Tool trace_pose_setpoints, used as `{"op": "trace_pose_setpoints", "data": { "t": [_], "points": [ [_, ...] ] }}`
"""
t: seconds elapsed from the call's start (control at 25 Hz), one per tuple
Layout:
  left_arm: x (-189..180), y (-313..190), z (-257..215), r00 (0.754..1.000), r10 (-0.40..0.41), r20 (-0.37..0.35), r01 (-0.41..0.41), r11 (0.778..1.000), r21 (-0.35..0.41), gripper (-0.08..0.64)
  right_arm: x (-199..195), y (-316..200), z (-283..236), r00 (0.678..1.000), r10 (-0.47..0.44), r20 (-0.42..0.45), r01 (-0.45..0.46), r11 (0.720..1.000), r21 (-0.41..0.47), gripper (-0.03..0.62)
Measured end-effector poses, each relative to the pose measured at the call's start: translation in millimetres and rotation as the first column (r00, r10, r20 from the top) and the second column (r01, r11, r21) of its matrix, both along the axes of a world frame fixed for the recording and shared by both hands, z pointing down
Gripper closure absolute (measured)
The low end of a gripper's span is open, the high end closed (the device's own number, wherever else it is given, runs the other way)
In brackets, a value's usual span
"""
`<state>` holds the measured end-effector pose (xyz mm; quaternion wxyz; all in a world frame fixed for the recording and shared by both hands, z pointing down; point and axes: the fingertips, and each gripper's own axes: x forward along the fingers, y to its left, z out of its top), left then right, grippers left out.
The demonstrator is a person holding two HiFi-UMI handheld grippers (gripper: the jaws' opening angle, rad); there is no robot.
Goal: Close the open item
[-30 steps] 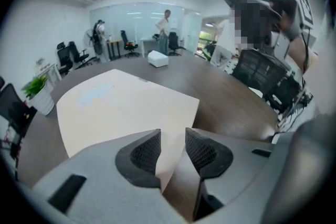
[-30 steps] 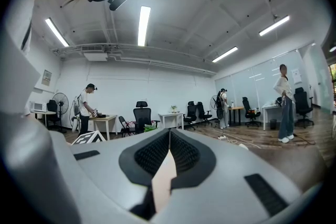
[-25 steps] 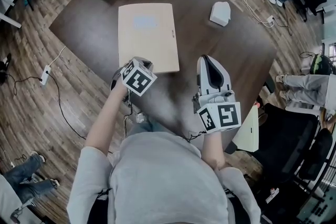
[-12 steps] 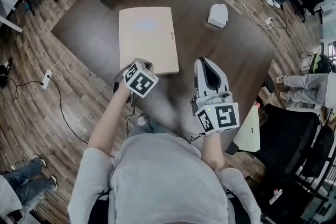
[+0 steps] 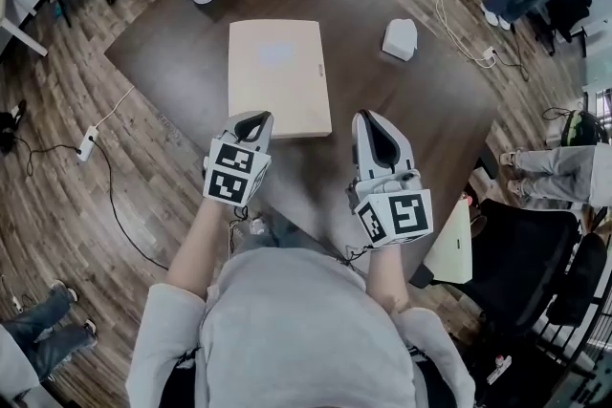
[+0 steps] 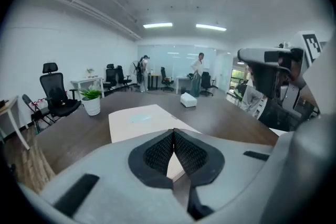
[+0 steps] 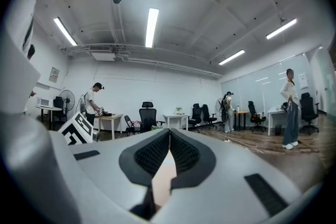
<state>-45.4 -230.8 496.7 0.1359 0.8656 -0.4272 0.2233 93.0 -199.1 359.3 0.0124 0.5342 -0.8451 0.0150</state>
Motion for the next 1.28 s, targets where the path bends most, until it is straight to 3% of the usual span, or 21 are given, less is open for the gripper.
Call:
{"op": "trace_pose_setpoints", "data": {
  "t": [0.28, 0.48, 0.84, 1.28],
  "points": [
    [-29, 28, -54, 0.987, -0.082, -0.140, 0.098, 0.989, 0.107, 0.552, -14, 14, -4, 1.000, -0.010, -0.009, 0.010, 1.000, 0.008, 0.578],
    [-52, 47, -86, 0.976, -0.124, -0.181, 0.157, 0.971, 0.181, 0.551, -25, 26, -11, 1.000, -0.023, -0.020, 0.023, 0.999, 0.026, 0.578],
    [-84, 79, -136, 0.952, -0.184, -0.245, 0.255, 0.918, 0.304, 0.551, -36, 48, -27, 1.000, -0.017, -0.016, 0.018, 0.998, 0.063, 0.578],
    [-108, 102, -179, 0.942, -0.224, -0.251, 0.316, 0.847, 0.428, 0.551, -44, 66, -53, 1.000, -0.007, -0.026, 0.010, 0.993, 0.117, 0.578]
  ]
}}
